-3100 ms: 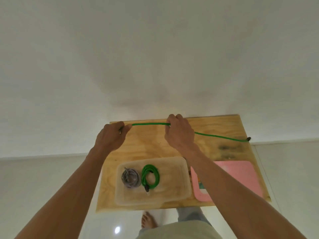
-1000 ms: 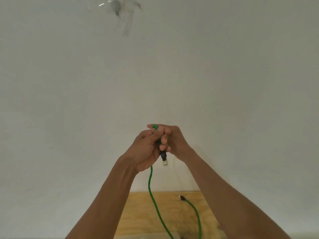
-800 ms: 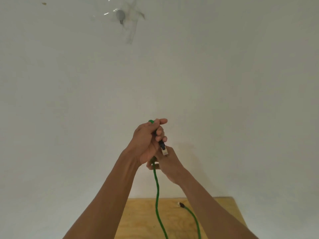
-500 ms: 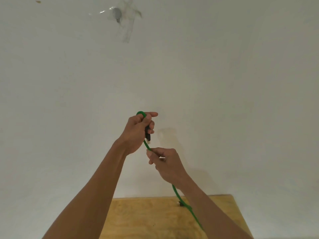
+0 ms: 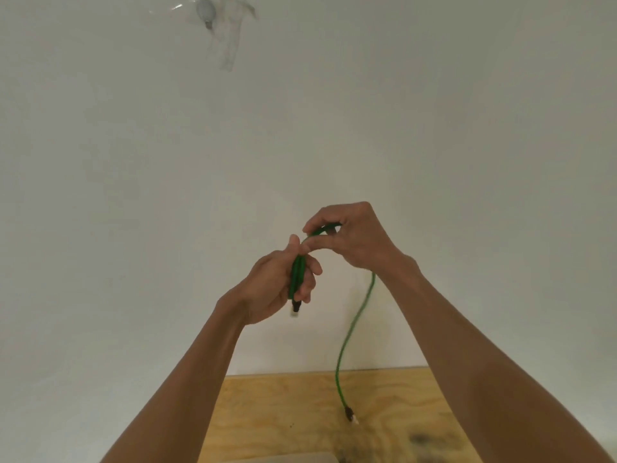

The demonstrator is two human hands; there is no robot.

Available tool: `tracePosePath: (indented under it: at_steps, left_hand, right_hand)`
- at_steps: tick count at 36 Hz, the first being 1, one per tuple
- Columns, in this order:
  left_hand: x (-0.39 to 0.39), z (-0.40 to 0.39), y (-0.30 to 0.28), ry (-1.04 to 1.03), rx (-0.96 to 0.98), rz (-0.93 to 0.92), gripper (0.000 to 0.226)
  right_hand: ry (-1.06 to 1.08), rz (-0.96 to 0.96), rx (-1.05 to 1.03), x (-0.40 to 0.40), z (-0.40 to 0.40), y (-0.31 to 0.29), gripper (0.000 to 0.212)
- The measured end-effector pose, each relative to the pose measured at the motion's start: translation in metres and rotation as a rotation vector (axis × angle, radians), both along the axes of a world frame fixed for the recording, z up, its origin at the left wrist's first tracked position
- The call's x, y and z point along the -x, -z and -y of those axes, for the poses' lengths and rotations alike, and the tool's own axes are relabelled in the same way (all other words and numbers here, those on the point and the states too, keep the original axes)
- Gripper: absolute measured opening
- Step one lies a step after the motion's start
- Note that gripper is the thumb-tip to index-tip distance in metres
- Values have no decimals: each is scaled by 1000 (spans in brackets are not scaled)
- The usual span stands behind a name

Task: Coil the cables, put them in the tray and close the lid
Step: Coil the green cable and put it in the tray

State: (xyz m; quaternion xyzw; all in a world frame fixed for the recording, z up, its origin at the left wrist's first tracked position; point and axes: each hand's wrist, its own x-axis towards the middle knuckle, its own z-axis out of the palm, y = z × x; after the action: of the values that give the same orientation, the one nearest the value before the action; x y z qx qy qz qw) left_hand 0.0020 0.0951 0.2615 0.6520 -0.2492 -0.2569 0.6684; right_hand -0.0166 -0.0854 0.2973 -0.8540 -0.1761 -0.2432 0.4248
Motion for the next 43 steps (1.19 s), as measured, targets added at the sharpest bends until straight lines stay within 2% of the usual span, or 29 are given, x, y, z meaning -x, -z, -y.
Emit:
tracePosePath:
  at_steps: [3, 6, 9, 12, 15, 18, 21, 25, 30, 33, 36, 40, 43]
  left_hand:
    - [6, 3, -3, 61, 122, -116, 57]
    - [8, 4, -6, 165, 241, -191, 46]
    - [12, 8, -9, 251, 354, -182, 30]
    - [12, 16, -14, 242, 451, -138, 25]
    - [3, 18, -21, 194, 507, -108, 24]
    - [-11, 15, -27, 68, 467, -7, 21]
    - [-27, 6, -29, -42, 390, 95, 19]
    - [-43, -5, -23, -108, 285, 159, 23]
    - [-44, -12, -7, -180, 40, 293, 21]
    - [-36, -11, 3, -116, -122, 365, 32]
    - [-19, -4, 5, -26, -102, 200, 47]
    - [3, 7, 3, 64, 58, -74, 69]
    - [13, 15, 2, 116, 185, -162, 66]
  right_hand:
    - [-89, 12, -177, -7, 5, 0, 22]
    - [-127, -59, -304, -12, 7, 7, 19]
    - [-174, -191, -421, -9, 6, 21, 18]
    - [-231, -269, -475, 2, -3, 42, 19]
    - [-177, -396, -469, 13, -22, 66, 38]
    - [-141, -459, -539, 20, -35, 83, 20]
    - [-84, -422, -560, 25, -37, 87, 17]
    - [11, -285, -344, 28, -34, 82, 17]
    - [23, -208, -64, 34, -23, 57, 25]
    - [-25, -161, -32, 31, -12, 32, 20]
    - [-43, -110, -37, 24, -2, 9, 13]
    - [-96, -97, -139, 10, 8, -3, 21]
    - [-152, -154, -334, 0, 12, 3, 20]
